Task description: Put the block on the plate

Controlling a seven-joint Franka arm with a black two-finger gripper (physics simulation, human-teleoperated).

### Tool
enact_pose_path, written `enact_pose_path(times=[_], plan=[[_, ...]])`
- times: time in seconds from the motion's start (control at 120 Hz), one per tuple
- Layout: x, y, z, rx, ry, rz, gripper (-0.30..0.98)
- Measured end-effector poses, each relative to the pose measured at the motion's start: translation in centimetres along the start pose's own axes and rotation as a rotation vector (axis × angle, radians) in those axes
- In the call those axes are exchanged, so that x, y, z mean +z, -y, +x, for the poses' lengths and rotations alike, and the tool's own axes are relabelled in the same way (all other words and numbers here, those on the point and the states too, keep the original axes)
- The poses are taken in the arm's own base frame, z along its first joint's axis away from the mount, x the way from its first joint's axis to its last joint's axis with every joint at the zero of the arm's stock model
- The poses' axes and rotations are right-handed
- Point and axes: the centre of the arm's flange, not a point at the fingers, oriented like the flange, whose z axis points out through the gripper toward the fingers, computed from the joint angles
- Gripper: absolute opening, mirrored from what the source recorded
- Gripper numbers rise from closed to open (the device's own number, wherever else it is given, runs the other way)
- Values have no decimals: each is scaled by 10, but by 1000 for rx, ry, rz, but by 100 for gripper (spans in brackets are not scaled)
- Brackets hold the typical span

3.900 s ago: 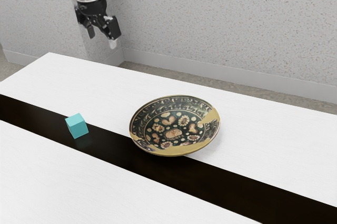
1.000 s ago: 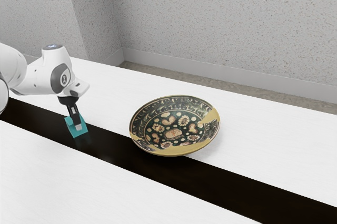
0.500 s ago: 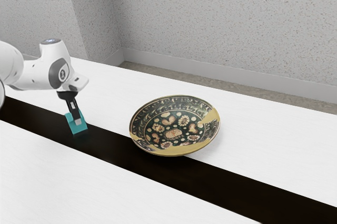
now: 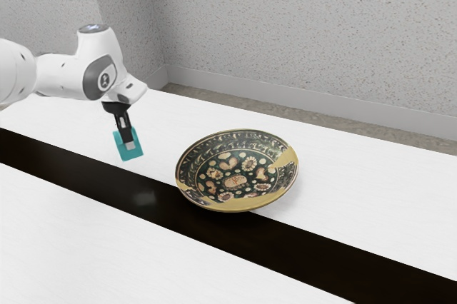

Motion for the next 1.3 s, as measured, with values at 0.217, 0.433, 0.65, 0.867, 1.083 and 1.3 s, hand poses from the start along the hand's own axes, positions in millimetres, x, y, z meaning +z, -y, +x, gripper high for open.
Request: enact_pose_path(times=[0.217, 0.433, 0.65, 0.867, 1.083, 1.3], plan=[[-16, -58, 69, 112, 14, 17, 37], [-22, -112, 133, 207, -1, 24, 37], [-16, -135, 186, 228, -30, 13, 37], [6, -150, 214, 223, -33, -18, 37], [19, -153, 226, 209, -33, -28, 37], [21, -155, 233, 199, -33, -29, 44]])
